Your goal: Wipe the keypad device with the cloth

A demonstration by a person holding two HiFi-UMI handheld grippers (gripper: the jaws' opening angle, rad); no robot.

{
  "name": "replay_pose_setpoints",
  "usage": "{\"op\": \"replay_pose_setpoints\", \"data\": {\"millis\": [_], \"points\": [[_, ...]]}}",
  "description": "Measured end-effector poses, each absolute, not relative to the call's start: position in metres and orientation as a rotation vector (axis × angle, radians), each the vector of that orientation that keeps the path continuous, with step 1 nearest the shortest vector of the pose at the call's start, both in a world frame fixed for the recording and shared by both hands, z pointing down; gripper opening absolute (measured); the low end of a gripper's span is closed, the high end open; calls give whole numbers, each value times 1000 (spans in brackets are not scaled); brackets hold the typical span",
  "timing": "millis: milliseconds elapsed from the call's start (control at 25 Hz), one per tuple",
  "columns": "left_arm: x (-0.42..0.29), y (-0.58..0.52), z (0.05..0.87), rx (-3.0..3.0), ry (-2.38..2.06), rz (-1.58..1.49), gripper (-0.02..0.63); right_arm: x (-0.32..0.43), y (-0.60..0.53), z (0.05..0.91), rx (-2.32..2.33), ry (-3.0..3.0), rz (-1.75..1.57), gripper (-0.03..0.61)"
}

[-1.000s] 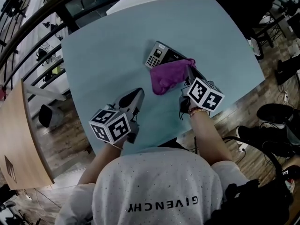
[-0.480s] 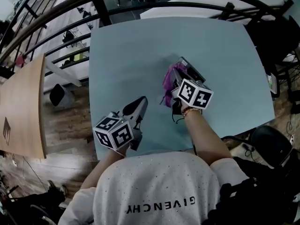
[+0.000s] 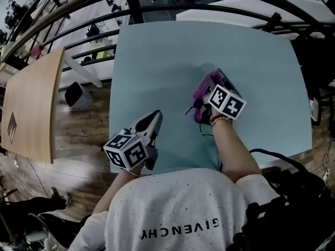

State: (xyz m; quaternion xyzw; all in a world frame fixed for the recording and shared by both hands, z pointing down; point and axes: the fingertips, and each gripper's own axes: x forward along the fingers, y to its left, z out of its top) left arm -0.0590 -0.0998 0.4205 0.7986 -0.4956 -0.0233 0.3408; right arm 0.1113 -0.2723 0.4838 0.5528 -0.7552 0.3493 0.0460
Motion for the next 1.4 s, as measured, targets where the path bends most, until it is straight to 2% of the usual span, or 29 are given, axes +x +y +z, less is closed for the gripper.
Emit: {"op": "replay_pose_setpoints", "data": {"millis": [1040, 1400], "points": [[-7, -110, 404, 2242, -976, -58, 5, 194, -200, 480, 1969, -2086, 1073, 23], [-13, -98, 397, 2254, -939, -75, 5, 211, -173, 479, 2049, -1985, 1086, 23]]}}
